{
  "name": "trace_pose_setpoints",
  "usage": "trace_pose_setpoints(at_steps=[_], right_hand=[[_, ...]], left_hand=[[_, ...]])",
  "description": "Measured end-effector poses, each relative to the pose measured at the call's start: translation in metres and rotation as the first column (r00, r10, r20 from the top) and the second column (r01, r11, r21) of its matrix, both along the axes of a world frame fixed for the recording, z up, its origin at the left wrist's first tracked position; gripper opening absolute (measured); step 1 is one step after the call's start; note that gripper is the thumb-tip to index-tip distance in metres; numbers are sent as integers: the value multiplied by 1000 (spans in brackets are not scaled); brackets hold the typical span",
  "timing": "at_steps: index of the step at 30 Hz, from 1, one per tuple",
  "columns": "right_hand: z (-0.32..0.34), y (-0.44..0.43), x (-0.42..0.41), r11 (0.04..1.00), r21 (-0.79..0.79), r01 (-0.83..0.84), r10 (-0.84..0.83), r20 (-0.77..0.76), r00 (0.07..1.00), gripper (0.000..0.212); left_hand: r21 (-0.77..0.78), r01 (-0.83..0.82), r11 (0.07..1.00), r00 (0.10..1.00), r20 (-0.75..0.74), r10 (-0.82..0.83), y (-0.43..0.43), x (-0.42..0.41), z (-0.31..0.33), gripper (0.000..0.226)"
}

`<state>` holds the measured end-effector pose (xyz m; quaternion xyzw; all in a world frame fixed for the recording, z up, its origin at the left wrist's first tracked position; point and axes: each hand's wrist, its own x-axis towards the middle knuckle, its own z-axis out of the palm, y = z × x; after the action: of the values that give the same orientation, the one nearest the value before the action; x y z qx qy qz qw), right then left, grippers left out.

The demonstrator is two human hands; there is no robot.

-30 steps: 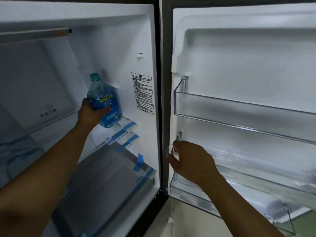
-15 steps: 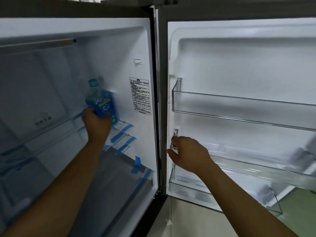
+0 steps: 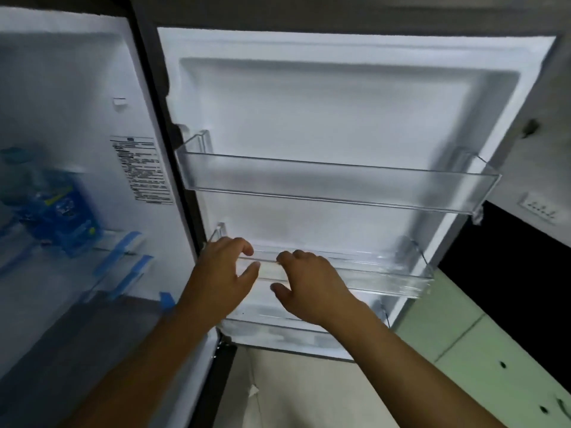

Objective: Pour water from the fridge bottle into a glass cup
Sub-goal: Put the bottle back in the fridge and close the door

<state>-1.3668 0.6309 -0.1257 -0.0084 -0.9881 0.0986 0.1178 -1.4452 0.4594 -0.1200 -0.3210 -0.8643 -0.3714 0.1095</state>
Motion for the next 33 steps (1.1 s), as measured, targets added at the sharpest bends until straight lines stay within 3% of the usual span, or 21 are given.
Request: trace_pose_setpoints(at_steps=[4, 8, 12, 15, 18, 22, 28, 30, 33], right_hand=[[7, 31, 63, 993, -22, 118, -119, -36, 992, 45], [17, 57, 133, 967, -192, 166, -209, -228, 951, 30], [15, 94, 195, 918, -344, 200, -357, -492, 794, 19], [8, 131, 219, 817, -508, 274, -537, -497, 682, 25], [3, 156, 221, 771, -599, 215, -527, -411, 744, 69], [5, 153, 208, 746, -666, -18, -337, -401, 852, 80], [2, 116, 222, 649, -747, -143, -275, -406, 872, 93], [-1, 97, 234, 663, -732, -155, -256, -417, 872, 94], [-5, 59, 249, 712, -677, -188, -200, -452, 869, 93]], left_hand=[[-98, 147, 984, 986, -71, -154, 25, 34, 2, 23], [-103, 251, 962, 963, -73, -259, 56, 70, 1, 39], [-197, 286, 938, 945, -107, -310, 79, 101, -1, 44], [-223, 229, 948, 960, -107, -257, 79, 118, -5, 51], [-239, 159, 958, 974, -122, -193, 71, 131, -7, 46], [-318, 76, 945, 985, -121, -120, 59, 146, 0, 36], [-443, -81, 893, 996, -17, 82, 32, 191, 15, 39], [-366, -142, 920, 990, -61, 129, 18, 221, 22, 33], [9, -232, 973, 932, -285, 225, -9, 276, 42, 22]])
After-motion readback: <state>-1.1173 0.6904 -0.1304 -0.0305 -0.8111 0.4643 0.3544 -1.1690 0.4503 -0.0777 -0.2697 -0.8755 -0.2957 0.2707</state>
